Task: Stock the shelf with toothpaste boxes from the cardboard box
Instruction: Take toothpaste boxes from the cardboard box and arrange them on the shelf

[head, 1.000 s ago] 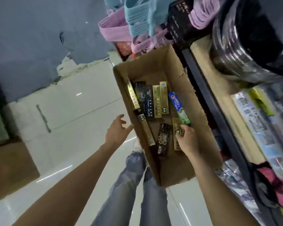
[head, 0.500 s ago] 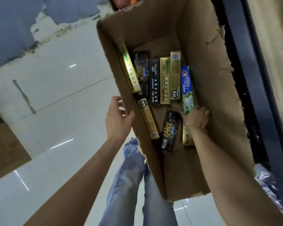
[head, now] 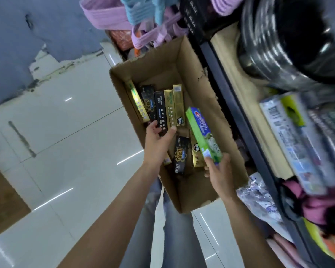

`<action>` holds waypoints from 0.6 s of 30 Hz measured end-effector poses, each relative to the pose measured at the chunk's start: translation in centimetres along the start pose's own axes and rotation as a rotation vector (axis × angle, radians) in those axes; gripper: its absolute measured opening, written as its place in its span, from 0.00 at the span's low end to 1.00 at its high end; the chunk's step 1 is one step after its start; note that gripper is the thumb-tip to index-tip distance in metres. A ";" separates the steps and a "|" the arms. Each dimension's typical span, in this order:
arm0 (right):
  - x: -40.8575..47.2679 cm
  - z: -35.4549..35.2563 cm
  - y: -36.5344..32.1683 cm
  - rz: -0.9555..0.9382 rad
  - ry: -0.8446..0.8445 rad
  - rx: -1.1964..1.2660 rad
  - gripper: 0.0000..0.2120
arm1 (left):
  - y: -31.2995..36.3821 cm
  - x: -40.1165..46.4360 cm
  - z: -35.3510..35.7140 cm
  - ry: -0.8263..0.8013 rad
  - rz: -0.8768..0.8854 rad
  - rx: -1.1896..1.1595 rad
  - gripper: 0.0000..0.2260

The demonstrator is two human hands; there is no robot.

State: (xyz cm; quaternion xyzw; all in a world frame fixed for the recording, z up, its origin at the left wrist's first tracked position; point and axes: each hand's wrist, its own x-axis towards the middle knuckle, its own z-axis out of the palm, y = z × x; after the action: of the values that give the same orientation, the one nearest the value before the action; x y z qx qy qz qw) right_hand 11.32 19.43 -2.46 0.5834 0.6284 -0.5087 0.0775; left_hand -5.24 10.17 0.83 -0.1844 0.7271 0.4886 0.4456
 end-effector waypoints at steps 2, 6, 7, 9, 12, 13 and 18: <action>-4.5 -3.0 -1.3 -0.143 0.009 0.001 0.16 | 1.6 -2.2 0.6 -0.133 -0.103 -0.045 0.35; -11.2 -8.0 -3.3 -0.235 -0.072 0.231 0.22 | 5.4 -6.0 0.2 -0.282 -0.048 -0.088 0.23; -12.4 -8.9 -3.7 -0.249 -0.070 0.255 0.23 | 5.8 -6.9 -0.2 -0.312 0.001 -0.065 0.17; -14.3 -10.3 -4.2 -0.245 -0.060 0.292 0.23 | 6.2 -8.8 -0.9 -0.358 0.103 -0.012 0.11; -17.0 -12.2 -4.0 -0.196 -0.088 0.350 0.20 | 6.7 -13.7 -0.8 -0.413 0.231 0.013 0.12; -18.2 -13.0 -3.7 -0.194 -0.089 0.355 0.16 | 7.0 -15.6 -0.4 -0.454 0.282 0.036 0.14; -24.4 -19.3 0.3 -0.174 0.239 0.258 0.20 | 7.1 -23.8 5.5 -0.639 0.627 0.370 0.17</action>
State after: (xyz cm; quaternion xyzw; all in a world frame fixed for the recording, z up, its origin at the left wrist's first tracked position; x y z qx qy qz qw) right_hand 28.66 17.52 23.28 0.5884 0.6106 -0.5168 -0.1174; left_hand 5.07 14.27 23.77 0.2851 0.6492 0.4940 0.5032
